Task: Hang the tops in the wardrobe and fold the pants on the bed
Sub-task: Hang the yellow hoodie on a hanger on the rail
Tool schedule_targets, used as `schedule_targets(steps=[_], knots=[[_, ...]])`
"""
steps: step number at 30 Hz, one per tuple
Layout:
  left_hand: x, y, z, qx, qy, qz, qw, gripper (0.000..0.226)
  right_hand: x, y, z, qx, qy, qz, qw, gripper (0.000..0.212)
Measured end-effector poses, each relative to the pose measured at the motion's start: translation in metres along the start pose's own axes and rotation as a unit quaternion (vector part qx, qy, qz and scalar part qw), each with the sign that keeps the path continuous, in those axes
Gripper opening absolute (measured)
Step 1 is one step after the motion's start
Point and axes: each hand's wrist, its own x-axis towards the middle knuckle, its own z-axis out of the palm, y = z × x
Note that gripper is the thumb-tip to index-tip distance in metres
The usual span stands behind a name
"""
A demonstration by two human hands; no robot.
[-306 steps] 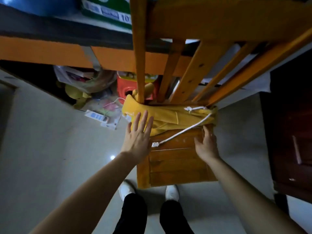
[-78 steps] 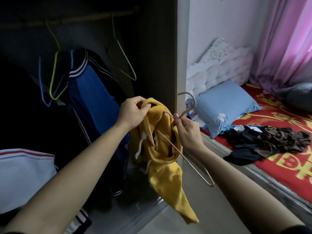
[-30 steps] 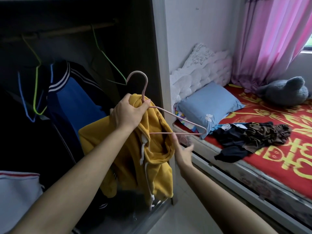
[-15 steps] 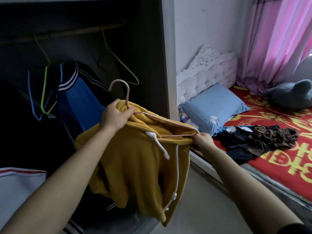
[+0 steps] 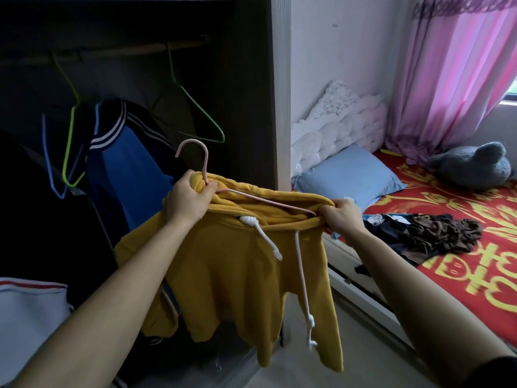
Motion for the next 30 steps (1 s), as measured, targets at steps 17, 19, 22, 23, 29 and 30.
schedule_targets(steps=[17,19,22,23,29,30], knots=[[-0.021,0.001,0.04,-0.044,-0.049,0.02,0.998,0.062,0.004,-0.002,-0.024,-0.161,0.027,-0.07,0.984,0.017],[-0.019,0.003,0.038,-0.036,-0.037,0.035,0.998,0.057,0.007,0.0,-0.027,-0.166,0.033,-0.055,0.984,0.018],[-0.012,0.002,0.034,0.021,-0.037,0.043,0.998,0.067,0.01,0.004,-0.035,-0.166,0.036,-0.037,0.985,0.017],[-0.011,0.003,0.034,0.049,-0.034,0.051,0.997,0.071,0.012,0.003,-0.036,-0.163,0.039,-0.034,0.985,0.017],[-0.017,0.018,0.054,0.16,-0.047,0.108,0.98,0.068,0.014,-0.026,-0.02,-0.089,0.013,-0.038,0.995,0.02],[-0.016,0.016,0.054,0.153,-0.063,0.102,0.981,0.062,0.015,-0.026,-0.021,-0.07,0.024,-0.031,0.997,0.019]])
